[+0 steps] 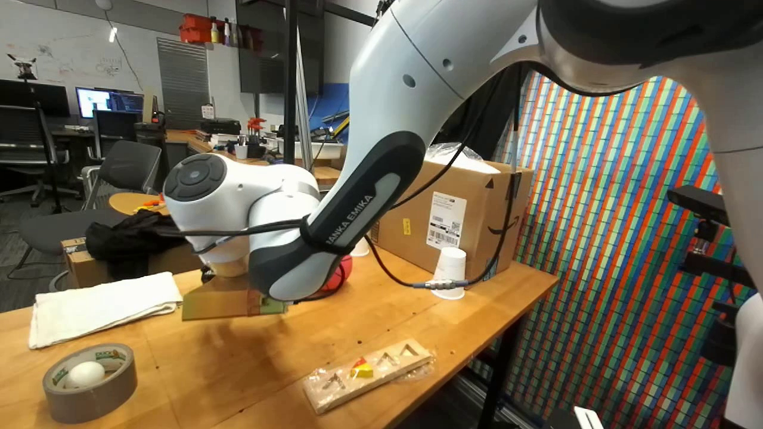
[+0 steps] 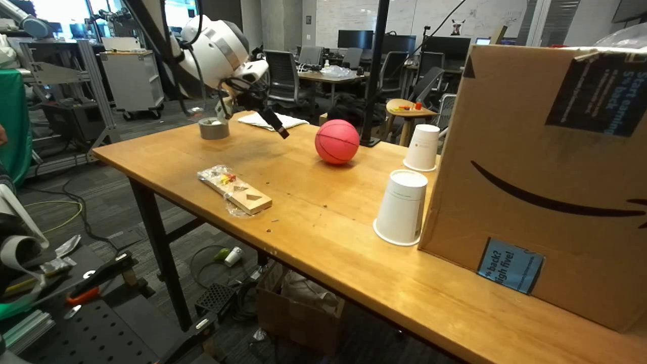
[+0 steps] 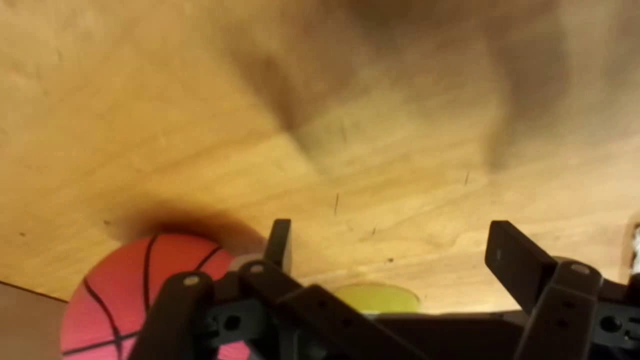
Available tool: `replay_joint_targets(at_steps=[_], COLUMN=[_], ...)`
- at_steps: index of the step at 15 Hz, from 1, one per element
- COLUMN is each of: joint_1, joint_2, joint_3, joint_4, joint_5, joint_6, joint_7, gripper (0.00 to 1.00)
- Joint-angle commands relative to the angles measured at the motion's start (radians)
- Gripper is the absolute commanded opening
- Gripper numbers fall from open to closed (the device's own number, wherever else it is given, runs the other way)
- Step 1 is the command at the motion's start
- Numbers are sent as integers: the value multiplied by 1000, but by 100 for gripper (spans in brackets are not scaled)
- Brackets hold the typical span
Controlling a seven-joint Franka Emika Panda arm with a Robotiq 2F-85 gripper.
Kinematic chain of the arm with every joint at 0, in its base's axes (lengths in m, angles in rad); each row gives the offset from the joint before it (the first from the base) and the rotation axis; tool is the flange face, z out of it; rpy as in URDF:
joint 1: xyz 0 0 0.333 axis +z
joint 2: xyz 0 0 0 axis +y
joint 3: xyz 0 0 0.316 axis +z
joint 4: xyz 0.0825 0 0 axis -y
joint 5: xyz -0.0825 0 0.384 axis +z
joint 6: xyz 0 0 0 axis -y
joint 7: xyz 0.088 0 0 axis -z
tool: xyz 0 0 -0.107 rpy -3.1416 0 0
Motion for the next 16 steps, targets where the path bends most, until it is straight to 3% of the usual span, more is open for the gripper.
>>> replay_joint_targets(at_steps=[1, 9, 16], joint_1=[32, 71, 83], joint_2=[-79, -152, -188], joint_3=[38, 89, 121], joint_4=[-115, -213, -224], joint_5=[63, 170, 282], joint_6=[-54, -97, -96], joint_7=[35, 113, 110], gripper=[100, 100, 100])
